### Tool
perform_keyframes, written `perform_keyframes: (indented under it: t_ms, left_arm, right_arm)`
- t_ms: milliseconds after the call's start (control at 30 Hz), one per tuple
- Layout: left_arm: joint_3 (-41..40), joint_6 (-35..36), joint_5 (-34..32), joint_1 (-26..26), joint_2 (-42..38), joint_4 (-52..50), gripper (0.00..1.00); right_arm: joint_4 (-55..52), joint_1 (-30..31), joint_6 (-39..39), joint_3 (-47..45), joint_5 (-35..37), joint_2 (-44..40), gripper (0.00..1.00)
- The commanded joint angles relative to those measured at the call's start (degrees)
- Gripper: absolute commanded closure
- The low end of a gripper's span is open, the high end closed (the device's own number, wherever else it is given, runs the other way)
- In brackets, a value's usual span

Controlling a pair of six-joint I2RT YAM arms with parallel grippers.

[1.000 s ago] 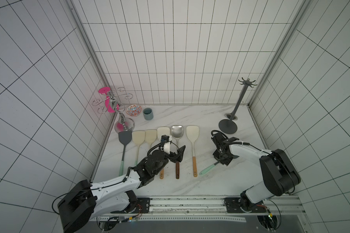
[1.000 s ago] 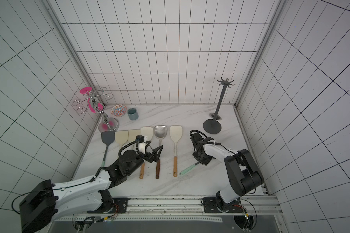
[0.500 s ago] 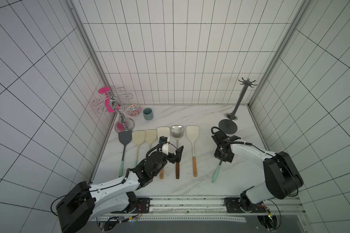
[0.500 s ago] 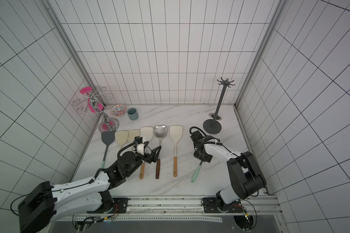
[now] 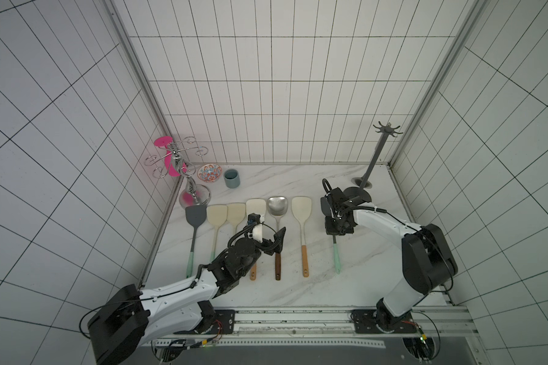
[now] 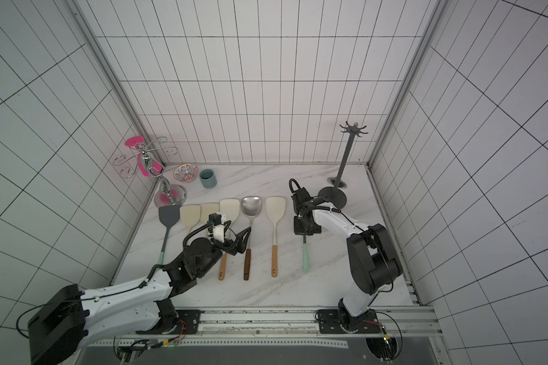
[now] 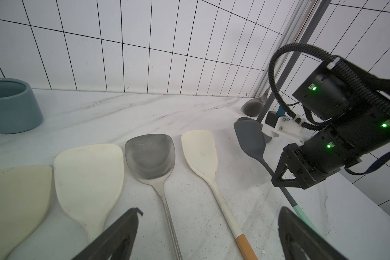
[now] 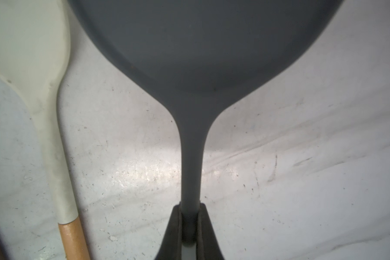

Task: Take the spatula off the kitchen utensil rack
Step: Place the spatula at the center of the board.

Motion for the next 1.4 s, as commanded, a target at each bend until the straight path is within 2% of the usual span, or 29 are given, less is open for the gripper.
perform_keyframes:
  t_ms: [0, 367, 1133, 1367]
  left_arm:
    - [-0.7, -0.1, -0.9, 0.4, -0.7, 1.3, 0.02]
    - [-0.6, -0.1, -0.5, 0.5, -0.4, 1.4, 0.02]
    - [-0.9, -0.4, 0.1, 0.9, -0.5, 1.8, 0.03]
    - [-0.9, -0.4, 0.5, 0.9, -0.4, 2.0, 0.03]
  right_arm:
    - [-2.4, -0.3, -2.0, 5.4, -1.7, 1.9, 1.00]
    - [0.1, 0.5, 0.3, 6.3, -2.5, 4.3, 1.00]
    - [2.4, 0.7, 0.1, 7.4, -2.7, 7.6, 1.00]
    - [2.4, 1.0, -0.1, 5.6, -2.6, 7.1, 0.88]
